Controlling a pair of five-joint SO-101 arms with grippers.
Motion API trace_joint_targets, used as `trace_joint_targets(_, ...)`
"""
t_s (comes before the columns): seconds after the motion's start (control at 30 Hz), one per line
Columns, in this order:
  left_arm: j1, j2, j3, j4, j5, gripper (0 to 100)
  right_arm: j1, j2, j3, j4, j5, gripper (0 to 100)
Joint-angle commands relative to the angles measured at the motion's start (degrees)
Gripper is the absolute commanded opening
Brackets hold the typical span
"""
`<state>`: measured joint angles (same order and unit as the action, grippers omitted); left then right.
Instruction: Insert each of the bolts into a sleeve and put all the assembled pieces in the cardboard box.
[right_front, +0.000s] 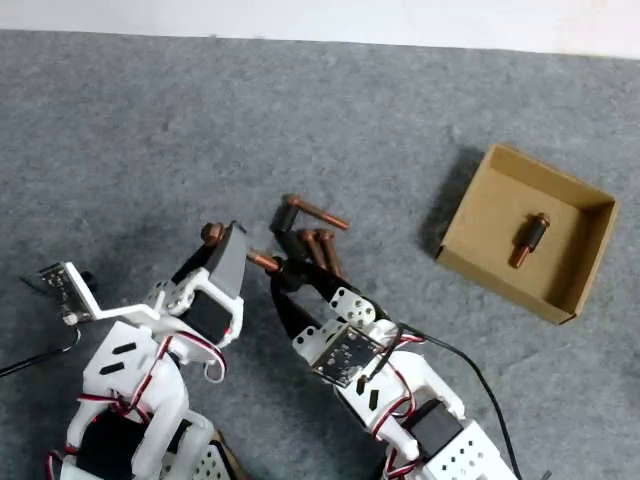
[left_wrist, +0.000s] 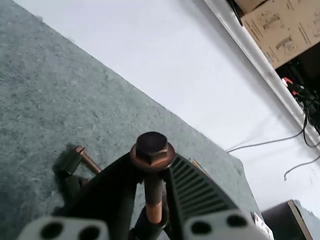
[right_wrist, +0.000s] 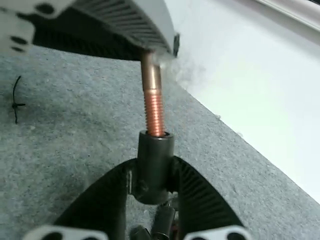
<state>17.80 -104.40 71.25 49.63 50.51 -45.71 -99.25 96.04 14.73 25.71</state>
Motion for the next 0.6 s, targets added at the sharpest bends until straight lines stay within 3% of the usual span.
trace_joint_targets(0.0,3.12,0.04,-0.13,0.62,-1.49,0,0.66,-1.10,6.73,-0.22,0.35,0.5)
trace_joint_targets(0.2,6.20,0.04,7.78,0.97,-12.40,0,0.66,-1.10,6.73,-0.22,0.35,0.5)
trace_joint_targets(0.5,8.84,0.04,10.86,0.62,-16.00,1,0.66,-1.10,6.73,-0.22,0.35,0.5)
trace_joint_targets(0.57,9.01,0.04,10.95,0.97,-15.91,5,0.66,-1.10,6.73,-0.22,0.35,0.5)
